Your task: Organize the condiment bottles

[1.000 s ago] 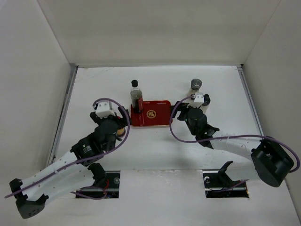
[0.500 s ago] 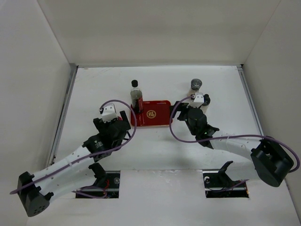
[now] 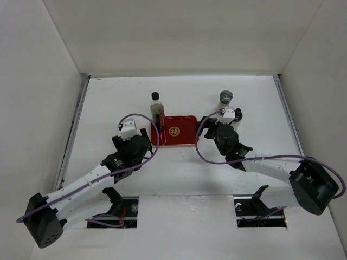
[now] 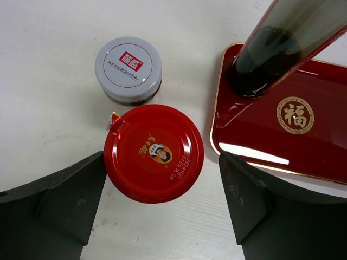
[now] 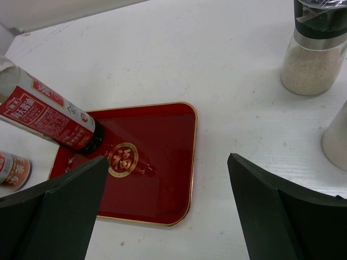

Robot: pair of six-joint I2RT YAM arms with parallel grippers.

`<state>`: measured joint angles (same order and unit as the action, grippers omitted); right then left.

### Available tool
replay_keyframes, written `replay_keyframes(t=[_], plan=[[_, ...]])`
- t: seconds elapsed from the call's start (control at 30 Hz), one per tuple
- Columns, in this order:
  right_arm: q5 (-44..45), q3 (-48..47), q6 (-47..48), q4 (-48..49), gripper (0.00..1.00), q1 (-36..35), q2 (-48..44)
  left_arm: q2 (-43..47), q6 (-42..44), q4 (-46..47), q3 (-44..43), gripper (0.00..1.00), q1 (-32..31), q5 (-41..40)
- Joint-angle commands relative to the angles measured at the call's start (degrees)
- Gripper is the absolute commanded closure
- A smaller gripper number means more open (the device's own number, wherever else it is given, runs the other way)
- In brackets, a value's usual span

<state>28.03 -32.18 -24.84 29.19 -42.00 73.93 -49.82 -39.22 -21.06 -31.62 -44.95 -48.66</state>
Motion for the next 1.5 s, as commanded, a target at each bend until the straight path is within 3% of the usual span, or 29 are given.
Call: replay_keyframes(t=[0.0,0.3,0.47,0.63,0.87,1.17,1.47], plan=[[-0.52,-1.21,0.58,3.51,0.02,0.03,-0.10,-0.19,0.46,4.27,0.24,0.21,0.78,0.85],[-0.52,-1.13,0.50,3.51,0.02,0.03,-0.19,-2.03,1.52,4.71,0.15,0.48,1.05,-0.64],[-0.52,-1.04,0.50,3.51,0.02,0.03,-0.37,2.26,6.16,2.96,-4.05,0.63,-2.63,-5.82],[-0.52,-1.30,0.58,3.51,0.02,0.03,0.16,4.21,11.09,3.13,-12.75,0.65,-9.48,-8.99],[0.09,-0.34,0.14,3.94,0.02,0.56,-1.24,-9.30,13.02,12.51,-19.88,0.65,-15.47,-6.18],[0.18,0.28,-0.12,3.94,0.02,1.17,-2.39,-27.77,21.64,30.45,-28.23,0.68,-10.21,0.75],[0.01,0.37,-0.21,3.94,0.02,1.44,-2.56,-37.97,23.05,37.75,-32.63,0.68,-4.76,6.47]])
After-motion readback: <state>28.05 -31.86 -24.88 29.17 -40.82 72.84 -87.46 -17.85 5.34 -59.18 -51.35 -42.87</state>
